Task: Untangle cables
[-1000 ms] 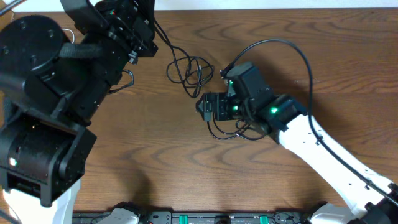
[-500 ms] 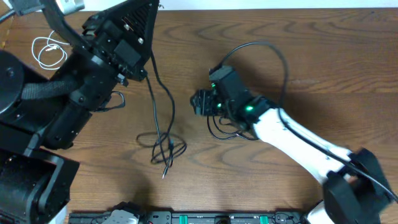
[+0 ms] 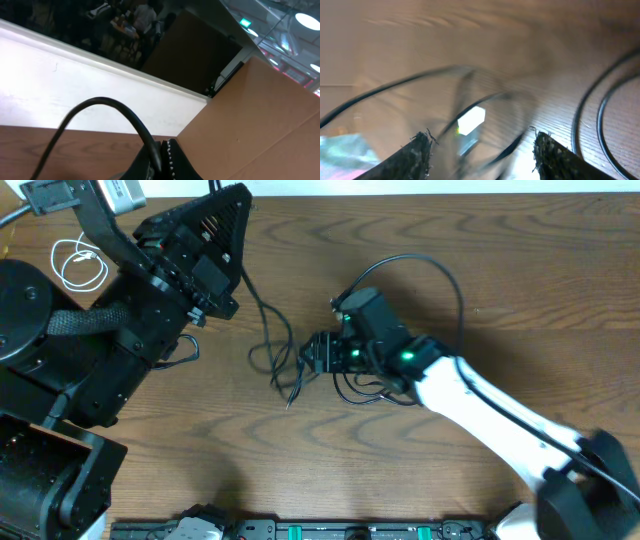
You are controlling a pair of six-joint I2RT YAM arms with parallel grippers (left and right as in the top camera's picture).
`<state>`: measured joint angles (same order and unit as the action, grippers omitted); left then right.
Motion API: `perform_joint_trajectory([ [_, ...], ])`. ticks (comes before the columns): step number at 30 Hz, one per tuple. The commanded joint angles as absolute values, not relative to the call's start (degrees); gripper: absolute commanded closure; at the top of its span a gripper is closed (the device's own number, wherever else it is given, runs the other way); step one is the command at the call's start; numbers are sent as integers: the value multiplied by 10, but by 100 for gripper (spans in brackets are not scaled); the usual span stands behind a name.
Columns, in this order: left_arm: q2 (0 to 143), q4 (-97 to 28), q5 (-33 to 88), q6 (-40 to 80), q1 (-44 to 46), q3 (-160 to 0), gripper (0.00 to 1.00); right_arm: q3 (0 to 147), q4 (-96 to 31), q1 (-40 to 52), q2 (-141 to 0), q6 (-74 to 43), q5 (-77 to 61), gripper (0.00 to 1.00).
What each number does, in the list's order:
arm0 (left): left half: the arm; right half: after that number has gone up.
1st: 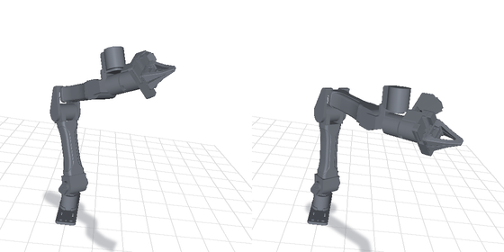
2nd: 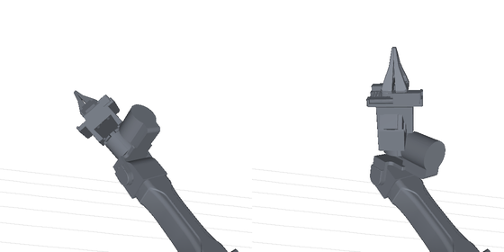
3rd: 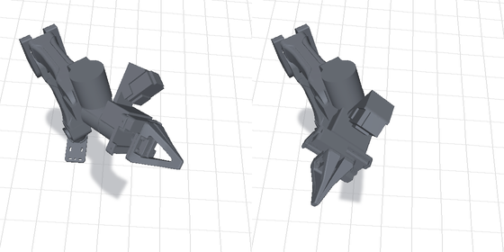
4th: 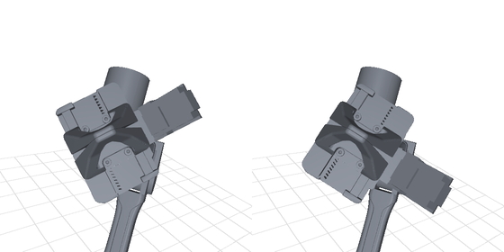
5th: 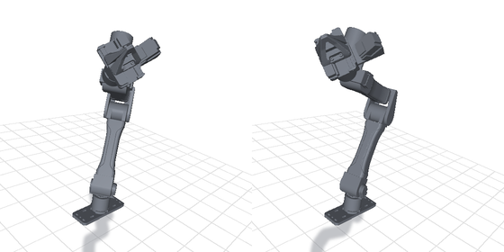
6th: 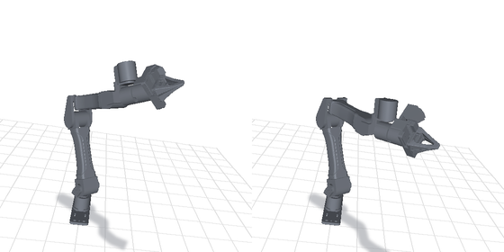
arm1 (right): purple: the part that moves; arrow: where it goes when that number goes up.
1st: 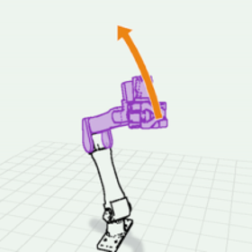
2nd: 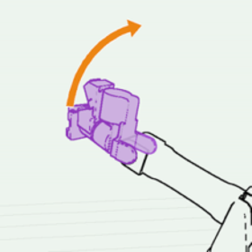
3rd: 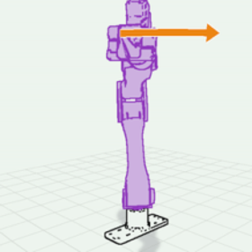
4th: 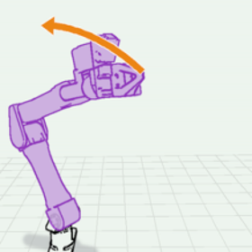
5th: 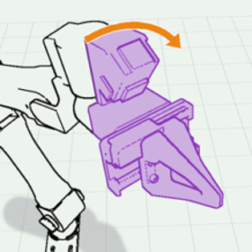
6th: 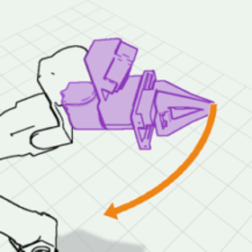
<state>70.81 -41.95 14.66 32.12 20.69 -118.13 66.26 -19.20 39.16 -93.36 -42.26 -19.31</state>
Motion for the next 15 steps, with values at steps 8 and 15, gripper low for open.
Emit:
perform_joint_trajectory([
  [8,705,-393,168,296,206,-1192,93,667,-249,401,-886,-398,-151,28],
  [15,698,-387,176,305,206,-1192,93,667,-273,403,-938,-401,-97,32],
])
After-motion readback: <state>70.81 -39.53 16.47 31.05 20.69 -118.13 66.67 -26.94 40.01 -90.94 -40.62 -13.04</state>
